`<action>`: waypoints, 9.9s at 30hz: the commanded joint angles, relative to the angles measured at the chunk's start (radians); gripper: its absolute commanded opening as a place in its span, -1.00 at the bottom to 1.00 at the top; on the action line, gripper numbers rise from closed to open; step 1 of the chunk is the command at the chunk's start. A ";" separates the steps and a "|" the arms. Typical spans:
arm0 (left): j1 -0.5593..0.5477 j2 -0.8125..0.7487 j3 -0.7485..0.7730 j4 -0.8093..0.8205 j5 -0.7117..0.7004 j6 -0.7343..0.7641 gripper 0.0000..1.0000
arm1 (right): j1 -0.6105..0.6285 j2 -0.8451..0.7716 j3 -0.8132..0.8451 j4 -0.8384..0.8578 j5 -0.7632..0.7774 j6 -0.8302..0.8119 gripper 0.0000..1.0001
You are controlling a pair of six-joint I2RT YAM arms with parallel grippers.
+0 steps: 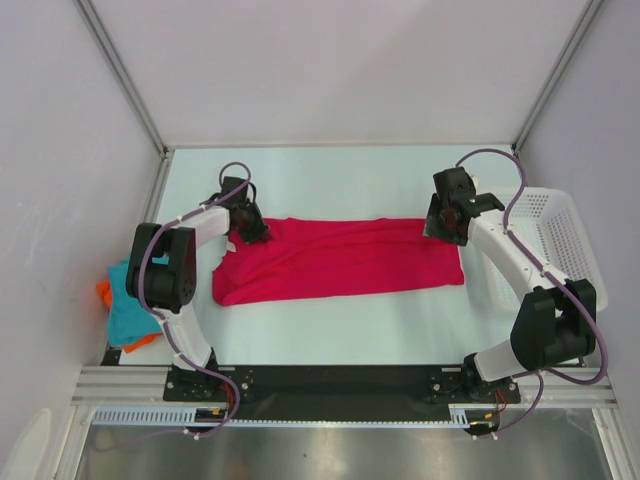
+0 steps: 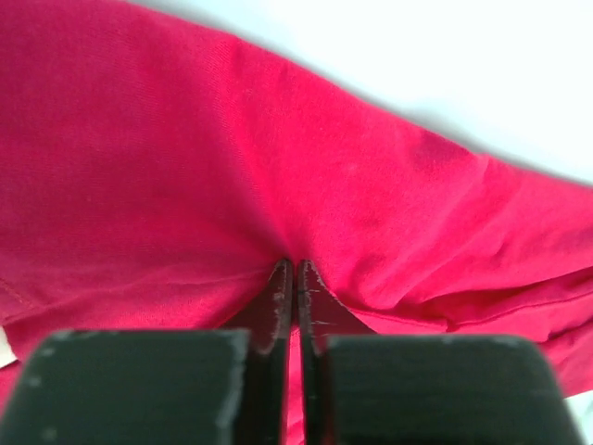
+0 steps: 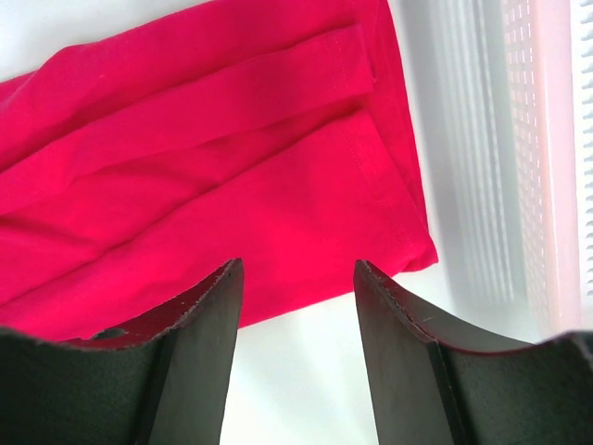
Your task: Fold and stack the t-shirts
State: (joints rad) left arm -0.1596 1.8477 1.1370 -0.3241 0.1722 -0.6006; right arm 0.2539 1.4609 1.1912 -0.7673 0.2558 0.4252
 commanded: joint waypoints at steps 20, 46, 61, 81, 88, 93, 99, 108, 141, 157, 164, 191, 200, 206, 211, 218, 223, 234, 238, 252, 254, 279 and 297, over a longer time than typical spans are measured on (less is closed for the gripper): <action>-0.069 -0.228 -0.091 -0.046 -0.019 0.018 -0.77 | 0.004 -0.022 -0.035 0.033 0.007 0.015 0.11; -0.138 -0.387 -0.220 -0.043 0.029 -0.011 -0.40 | -0.010 -0.007 -0.065 0.054 0.002 0.017 0.11; -0.230 -0.447 -0.298 -0.059 -0.066 -0.022 -0.48 | -0.005 0.000 -0.051 0.054 -0.003 0.017 0.11; -0.232 -0.441 -0.235 -0.118 -0.214 0.044 -0.03 | -0.010 0.003 -0.050 0.051 0.005 0.010 0.11; -0.232 -0.337 -0.283 -0.017 -0.139 0.016 -0.13 | -0.010 0.001 -0.050 0.048 0.003 0.012 0.10; -0.232 -0.314 -0.306 0.008 -0.128 0.005 -0.72 | -0.013 -0.004 -0.054 0.042 0.016 0.006 0.10; -0.232 -0.383 -0.307 -0.032 -0.145 0.004 -0.99 | -0.013 0.004 -0.058 0.051 0.008 0.014 0.10; -0.235 -0.593 -0.384 -0.093 -0.125 -0.022 -1.00 | 0.004 0.019 -0.056 0.059 0.003 0.021 0.09; -0.189 -0.659 -0.261 -0.237 -0.267 -0.062 0.92 | 0.016 -0.039 -0.064 0.022 0.019 0.007 0.09; 0.072 -0.323 -0.088 -0.170 -0.297 -0.013 0.89 | -0.010 -0.082 -0.105 0.019 0.016 -0.026 0.09; 0.077 -0.243 -0.046 -0.136 -0.297 -0.007 0.86 | -0.027 -0.059 -0.102 0.034 0.003 -0.036 0.09; 0.120 -0.042 0.104 -0.086 -0.247 -0.010 0.15 | -0.038 0.076 -0.044 0.056 0.007 -0.046 0.09; 0.131 -0.064 0.063 -0.072 -0.246 -0.016 0.01 | -0.039 0.070 -0.048 0.054 0.008 -0.049 0.09; 0.134 -0.076 0.032 -0.064 -0.263 -0.011 0.01 | -0.039 0.075 -0.048 0.057 0.000 -0.049 0.08; 0.135 -0.087 -0.002 -0.043 -0.247 -0.025 0.01 | -0.039 0.073 -0.053 0.057 0.007 -0.052 0.08; 0.141 -0.059 0.003 -0.036 -0.240 -0.028 -0.76 | -0.039 0.079 -0.047 0.054 0.005 -0.051 0.08; 0.149 -0.067 0.035 -0.064 -0.249 -0.031 -1.00 | -0.039 0.078 -0.047 0.054 0.007 -0.051 0.08; 0.247 -0.061 0.133 -0.125 -0.249 -0.007 -1.00 | -0.038 0.084 -0.042 0.054 0.017 -0.039 0.12; 0.258 -0.036 0.164 -0.122 -0.208 0.002 -0.68 | -0.044 0.088 -0.042 0.057 0.017 -0.026 0.15; 0.220 -0.159 0.084 -0.107 -0.111 0.007 0.49 | -0.042 0.287 0.135 0.083 -0.007 -0.009 0.22; 0.192 -0.183 0.041 -0.098 -0.111 0.013 0.50 | -0.041 0.331 0.214 0.069 -0.004 -0.009 0.22; 0.169 -0.254 -0.068 -0.070 -0.080 0.024 0.49 | -0.064 0.561 0.393 0.059 0.060 -0.052 0.22; 0.169 -0.248 -0.065 -0.067 -0.077 0.025 0.48 | -0.053 0.556 0.370 0.077 0.031 -0.054 -1.00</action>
State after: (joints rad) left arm 0.0071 1.6352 1.0645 -0.4232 0.0830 -0.5934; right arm 0.1951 2.0369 1.5467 -0.7040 0.2905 0.3759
